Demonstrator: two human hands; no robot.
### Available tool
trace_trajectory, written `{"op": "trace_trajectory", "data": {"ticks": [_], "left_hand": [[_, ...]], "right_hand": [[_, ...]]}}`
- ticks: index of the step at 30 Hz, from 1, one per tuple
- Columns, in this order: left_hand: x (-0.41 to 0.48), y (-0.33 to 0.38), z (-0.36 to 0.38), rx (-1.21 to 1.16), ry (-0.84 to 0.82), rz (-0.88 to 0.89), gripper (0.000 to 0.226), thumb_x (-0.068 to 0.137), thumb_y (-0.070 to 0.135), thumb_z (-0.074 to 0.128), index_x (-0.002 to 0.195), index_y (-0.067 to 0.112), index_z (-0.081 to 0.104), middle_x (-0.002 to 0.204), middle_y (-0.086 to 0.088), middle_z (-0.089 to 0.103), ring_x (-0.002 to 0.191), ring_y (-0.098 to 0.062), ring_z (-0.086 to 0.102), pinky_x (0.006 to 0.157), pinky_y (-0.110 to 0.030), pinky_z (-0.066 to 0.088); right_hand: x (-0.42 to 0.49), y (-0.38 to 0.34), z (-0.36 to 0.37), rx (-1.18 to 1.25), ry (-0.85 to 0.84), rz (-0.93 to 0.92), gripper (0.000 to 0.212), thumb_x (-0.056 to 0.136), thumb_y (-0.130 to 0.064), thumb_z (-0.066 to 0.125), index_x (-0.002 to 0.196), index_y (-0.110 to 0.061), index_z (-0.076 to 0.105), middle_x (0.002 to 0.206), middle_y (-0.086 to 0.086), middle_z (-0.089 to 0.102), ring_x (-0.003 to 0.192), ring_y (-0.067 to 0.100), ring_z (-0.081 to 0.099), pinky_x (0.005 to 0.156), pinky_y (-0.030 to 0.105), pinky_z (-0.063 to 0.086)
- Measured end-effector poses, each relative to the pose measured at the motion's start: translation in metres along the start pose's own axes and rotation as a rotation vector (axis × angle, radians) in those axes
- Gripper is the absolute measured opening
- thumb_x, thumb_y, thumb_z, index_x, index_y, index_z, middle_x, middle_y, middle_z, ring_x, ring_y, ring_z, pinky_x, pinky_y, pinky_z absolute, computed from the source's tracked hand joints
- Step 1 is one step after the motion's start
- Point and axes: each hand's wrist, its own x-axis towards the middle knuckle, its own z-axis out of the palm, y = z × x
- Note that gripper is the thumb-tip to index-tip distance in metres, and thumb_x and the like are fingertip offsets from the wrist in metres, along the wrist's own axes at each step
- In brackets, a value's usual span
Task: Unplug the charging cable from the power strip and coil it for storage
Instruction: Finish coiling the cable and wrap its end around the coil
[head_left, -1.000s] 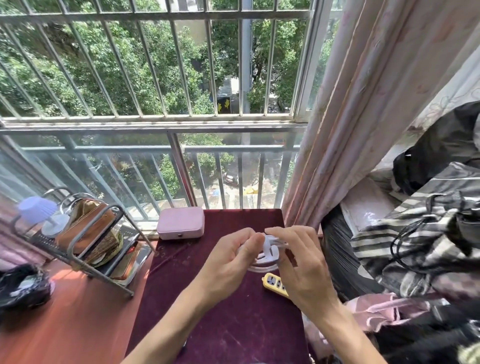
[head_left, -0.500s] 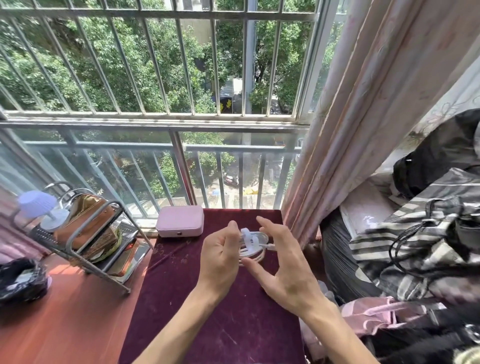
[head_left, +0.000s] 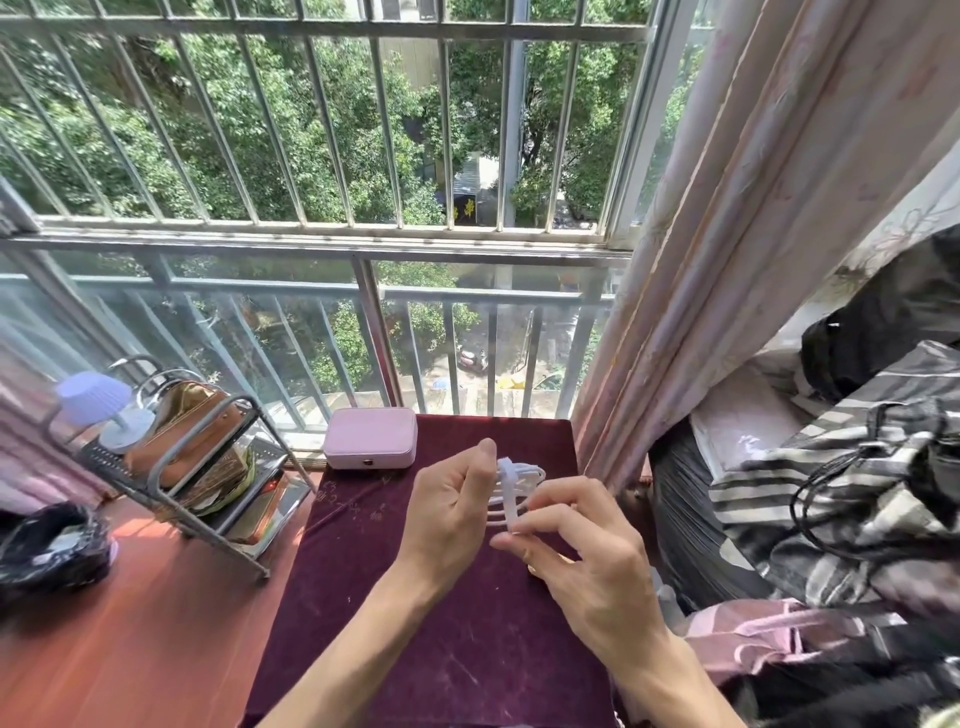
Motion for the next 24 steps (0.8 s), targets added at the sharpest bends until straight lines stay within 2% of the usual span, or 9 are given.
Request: {"op": "trace_trajectory", "data": {"ticks": [4,7,10,13,16,18,19,21,24], "left_hand": [[0.003,-0.001,-0.001,-0.007,-0.006,-0.038,0.069,0.101,0.055,0.037,0.084,0.003,0.079,0.074,-0.023,0.074,0.071,-0.044,0.065,0.068,-0.055,0.053],[0.006,0.001,-0.002,0.000,0.005,-0.030,0.070,0.103,0.054,0.038,0.080,0.000,0.076,0.068,-0.022,0.070,0.064,-0.039,0.062,0.072,-0.051,0.052],[0.008,0.004,-0.004,0.010,0.000,-0.023,0.072,0.100,0.056,0.042,0.068,-0.006,0.059,0.058,-0.023,0.055,0.053,-0.033,0.045,0.067,-0.051,0.049],[0.007,0.004,-0.005,0.050,-0.010,-0.017,0.064,0.098,0.053,0.047,0.059,0.003,0.040,0.055,-0.002,0.037,0.053,-0.015,0.033,0.052,-0.043,0.034],[0.002,0.002,-0.006,0.056,-0.058,-0.008,0.055,0.096,0.048,0.049,0.055,0.014,0.041,0.055,0.001,0.035,0.053,-0.012,0.032,0.051,-0.035,0.028],[-0.004,0.003,-0.006,0.029,-0.119,-0.021,0.055,0.095,0.048,0.050,0.055,0.010,0.051,0.056,-0.001,0.041,0.055,-0.014,0.037,0.051,-0.038,0.030],[-0.007,0.004,-0.005,0.017,-0.148,-0.030,0.057,0.094,0.048,0.050,0.057,0.006,0.053,0.055,-0.006,0.045,0.056,-0.016,0.039,0.051,-0.042,0.032],[-0.013,0.006,-0.001,-0.008,-0.193,-0.029,0.062,0.095,0.047,0.050,0.058,-0.003,0.051,0.055,-0.024,0.049,0.057,-0.020,0.042,0.052,-0.050,0.036],[-0.023,0.011,0.003,-0.055,-0.209,-0.021,0.070,0.098,0.047,0.048,0.061,-0.012,0.044,0.057,-0.029,0.046,0.056,-0.027,0.039,0.055,-0.058,0.036]], "right_hand": [[-0.002,-0.005,-0.007,-0.005,-0.077,-0.063,0.022,0.091,-0.033,0.081,0.087,-0.011,0.082,0.107,-0.002,0.070,0.091,0.017,0.072,0.074,0.038,0.062],[-0.006,-0.010,-0.011,-0.029,-0.105,-0.114,0.022,0.093,-0.033,0.079,0.086,-0.012,0.082,0.114,-0.002,0.074,0.093,0.016,0.073,0.074,0.041,0.061],[-0.009,-0.015,-0.014,-0.052,-0.104,-0.179,0.023,0.095,-0.032,0.079,0.084,-0.011,0.082,0.108,-0.005,0.078,0.096,0.010,0.073,0.073,0.040,0.058],[-0.005,-0.021,-0.019,-0.032,-0.093,-0.195,0.022,0.097,-0.033,0.078,0.087,-0.014,0.080,0.100,-0.010,0.079,0.093,0.004,0.072,0.072,0.037,0.054],[0.011,-0.027,-0.031,0.078,-0.033,-0.089,0.015,0.096,-0.036,0.078,0.095,-0.022,0.075,0.091,-0.014,0.078,0.075,0.005,0.071,0.065,0.029,0.054],[0.028,-0.027,-0.039,0.120,0.011,-0.020,0.013,0.093,-0.035,0.081,0.097,-0.024,0.075,0.085,-0.013,0.077,0.061,0.003,0.063,0.060,0.014,0.049],[0.039,-0.025,-0.042,0.142,0.022,0.019,0.013,0.091,-0.034,0.082,0.096,-0.025,0.075,0.083,-0.013,0.077,0.057,0.004,0.061,0.058,0.011,0.047],[0.059,-0.019,-0.046,0.253,0.010,0.152,0.014,0.087,-0.036,0.085,0.093,-0.029,0.074,0.081,-0.011,0.077,0.057,0.006,0.065,0.056,0.014,0.052],[0.077,-0.002,-0.045,0.354,-0.096,0.357,0.016,0.085,-0.028,0.087,0.095,-0.025,0.075,0.076,-0.002,0.079,0.059,0.002,0.070,0.057,0.012,0.055]]}}
